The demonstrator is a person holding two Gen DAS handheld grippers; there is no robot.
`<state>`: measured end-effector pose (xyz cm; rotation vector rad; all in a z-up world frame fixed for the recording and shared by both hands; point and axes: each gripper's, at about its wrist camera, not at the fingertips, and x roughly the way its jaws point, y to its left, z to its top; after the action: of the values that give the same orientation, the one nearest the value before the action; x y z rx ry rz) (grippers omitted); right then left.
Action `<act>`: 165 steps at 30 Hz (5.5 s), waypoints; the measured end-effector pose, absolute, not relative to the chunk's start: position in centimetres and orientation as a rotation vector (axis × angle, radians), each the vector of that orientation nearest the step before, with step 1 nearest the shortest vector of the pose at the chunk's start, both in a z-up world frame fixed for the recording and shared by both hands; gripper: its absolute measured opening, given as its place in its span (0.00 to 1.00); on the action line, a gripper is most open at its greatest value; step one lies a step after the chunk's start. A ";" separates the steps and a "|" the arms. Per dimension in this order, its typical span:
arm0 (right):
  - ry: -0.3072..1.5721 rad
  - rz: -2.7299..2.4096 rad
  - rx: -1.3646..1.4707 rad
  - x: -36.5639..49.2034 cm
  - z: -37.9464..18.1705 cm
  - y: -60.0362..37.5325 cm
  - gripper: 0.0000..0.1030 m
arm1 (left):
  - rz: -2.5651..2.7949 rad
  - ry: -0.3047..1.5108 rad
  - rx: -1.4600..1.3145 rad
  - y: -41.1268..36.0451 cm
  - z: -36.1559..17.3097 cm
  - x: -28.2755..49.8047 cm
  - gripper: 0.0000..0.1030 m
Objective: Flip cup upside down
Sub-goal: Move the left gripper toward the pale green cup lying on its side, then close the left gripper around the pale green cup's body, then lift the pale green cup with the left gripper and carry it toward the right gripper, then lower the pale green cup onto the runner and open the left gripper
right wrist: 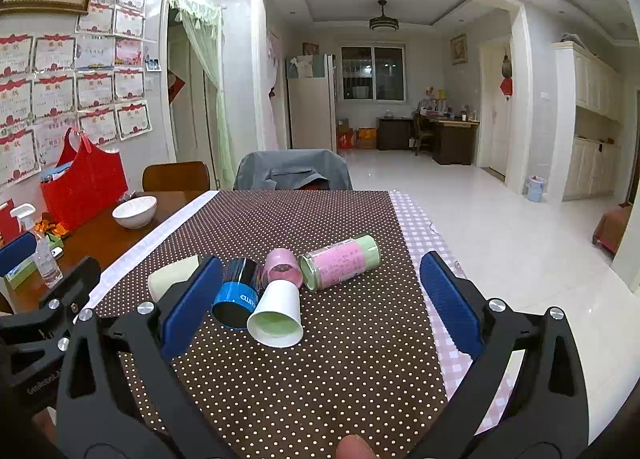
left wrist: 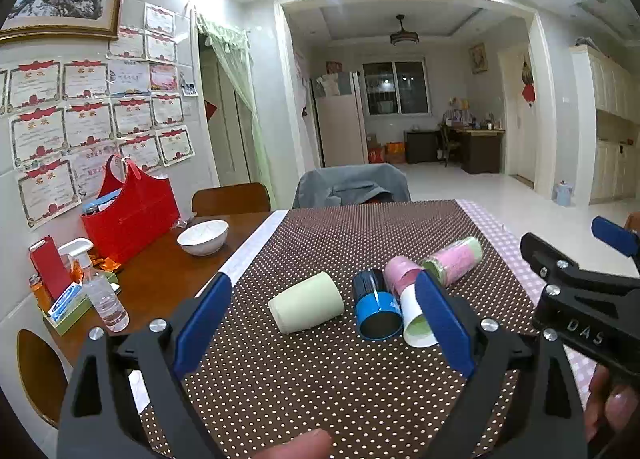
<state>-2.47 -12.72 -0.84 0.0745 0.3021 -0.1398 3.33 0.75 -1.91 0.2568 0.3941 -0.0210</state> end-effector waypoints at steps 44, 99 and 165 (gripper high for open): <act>0.663 -0.273 0.060 13.3 -8.8 -14.8 0.94 | -0.511 0.971 0.647 2.9 -17.1 30.5 0.89; 0.522 -0.229 0.186 -3.2 -9.4 -21.6 0.94 | -0.701 0.913 0.550 -8.5 -14.8 6.4 0.74; 0.387 0.057 0.147 -2.9 -4.3 -17.1 0.94 | -0.450 0.599 0.310 0.5 -6.1 0.8 0.87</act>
<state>-2.90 -17.09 -4.29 0.1466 0.3868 0.0570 0.82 0.55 -6.06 0.3102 0.5991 -0.4498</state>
